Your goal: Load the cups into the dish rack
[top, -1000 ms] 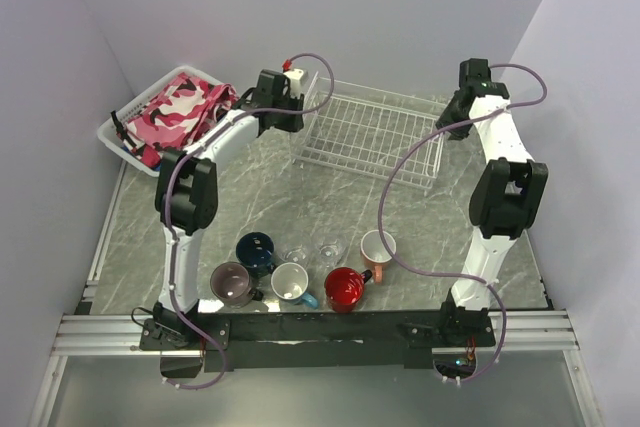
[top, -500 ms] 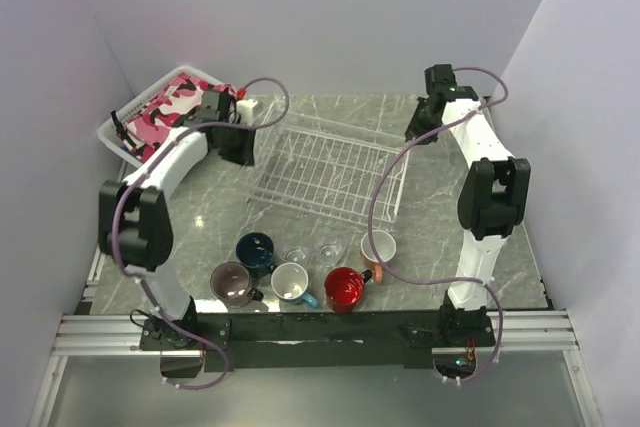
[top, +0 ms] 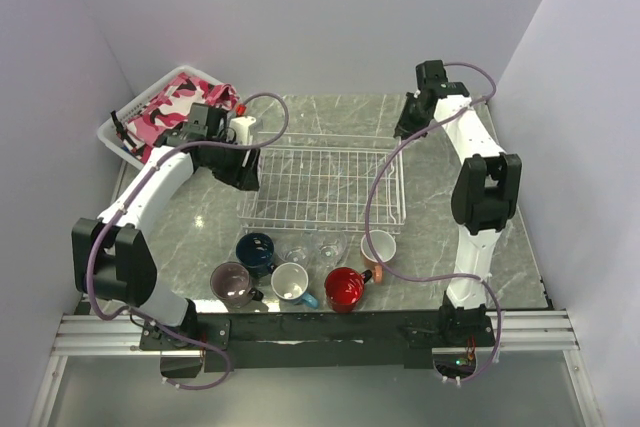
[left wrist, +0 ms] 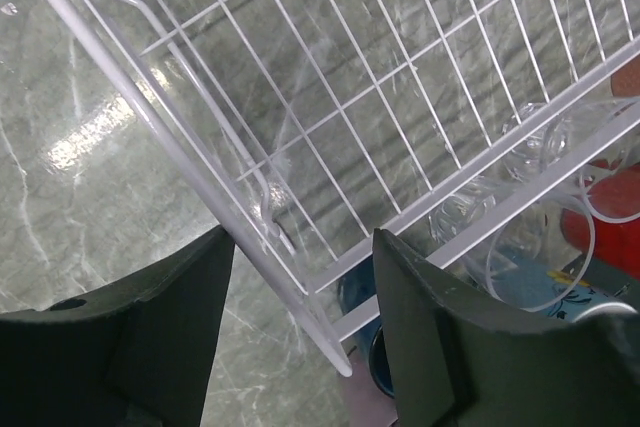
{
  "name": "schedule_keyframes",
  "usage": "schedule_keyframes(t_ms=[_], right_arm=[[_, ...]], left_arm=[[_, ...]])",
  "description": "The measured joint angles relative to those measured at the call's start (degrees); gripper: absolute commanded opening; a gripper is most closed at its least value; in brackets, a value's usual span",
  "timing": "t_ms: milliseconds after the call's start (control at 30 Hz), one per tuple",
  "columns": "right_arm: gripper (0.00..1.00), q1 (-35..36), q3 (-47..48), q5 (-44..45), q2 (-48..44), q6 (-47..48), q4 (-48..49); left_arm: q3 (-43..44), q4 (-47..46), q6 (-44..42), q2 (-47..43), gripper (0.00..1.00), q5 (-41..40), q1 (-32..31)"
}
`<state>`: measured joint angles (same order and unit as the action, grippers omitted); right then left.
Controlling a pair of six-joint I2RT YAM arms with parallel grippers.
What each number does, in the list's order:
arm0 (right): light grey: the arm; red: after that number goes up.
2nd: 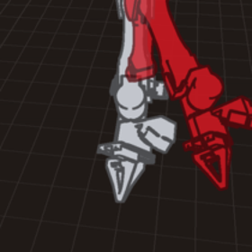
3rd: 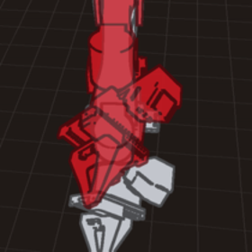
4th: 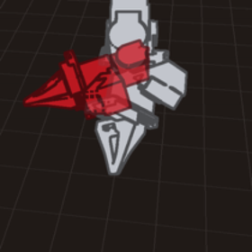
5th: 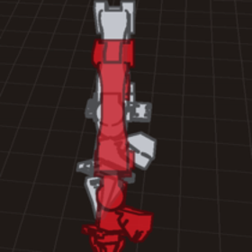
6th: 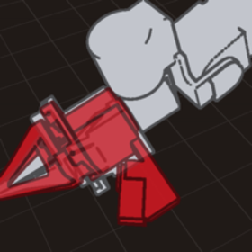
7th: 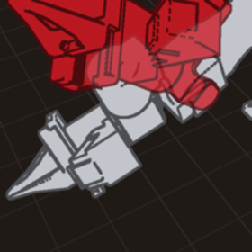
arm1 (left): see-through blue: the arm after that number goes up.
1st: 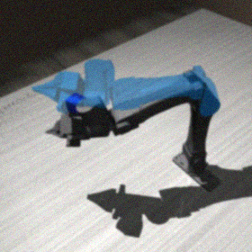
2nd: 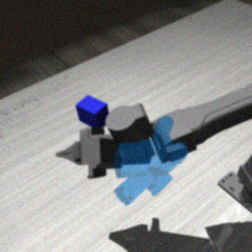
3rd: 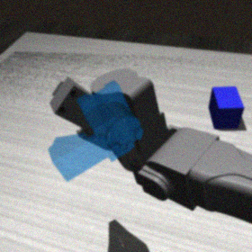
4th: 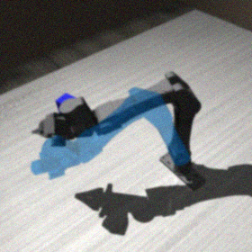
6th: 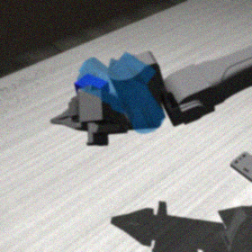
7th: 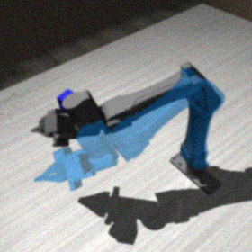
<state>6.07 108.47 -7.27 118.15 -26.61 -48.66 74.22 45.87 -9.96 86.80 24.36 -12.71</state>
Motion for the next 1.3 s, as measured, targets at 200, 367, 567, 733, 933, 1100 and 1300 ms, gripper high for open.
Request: schedule_keyframes(t_ms=[200,367,567,733,933,1100,1300], right_arm=[[0.29,0.28,3.26,-1.84,2.47,-0.39,0.15],[0.39,2.08,6.16,-1.99,4.55,-0.52,1.64],[0.51,4.31,4.50,0.48,2.69,-0.52,1.49],[0.59,5.33,0.35,2.45,-2.69,-0.52,-0.81],[0.77,5.95,0.98,9.77,-7.50,-0.04,-4.31],[0.72,6.60,1.18,15.34,-12.57,0.42,-6.56],[0.64,14.25,-9.14,14.58,-29.88,0.52,-12.55]], left_arm=[[-1.88,0.15,-0.39,-0.46,0.60,0.00,-0.02],[-3.30,0.15,-0.15,-0.76,0.57,-1.07,0.00],[-1.11,-0.11,0.13,0.55,0.57,-2.69,0.26],[2.97,-1.31,0.11,3.63,0.57,-3.39,0.92],[6.80,-2.05,0.15,4.57,0.59,-3.69,1.92],[17.03,-1.88,0.17,5.11,0.61,-3.50,5.86],[24.41,-0.55,-0.42,2.84,0.76,-1.46,12.90]])
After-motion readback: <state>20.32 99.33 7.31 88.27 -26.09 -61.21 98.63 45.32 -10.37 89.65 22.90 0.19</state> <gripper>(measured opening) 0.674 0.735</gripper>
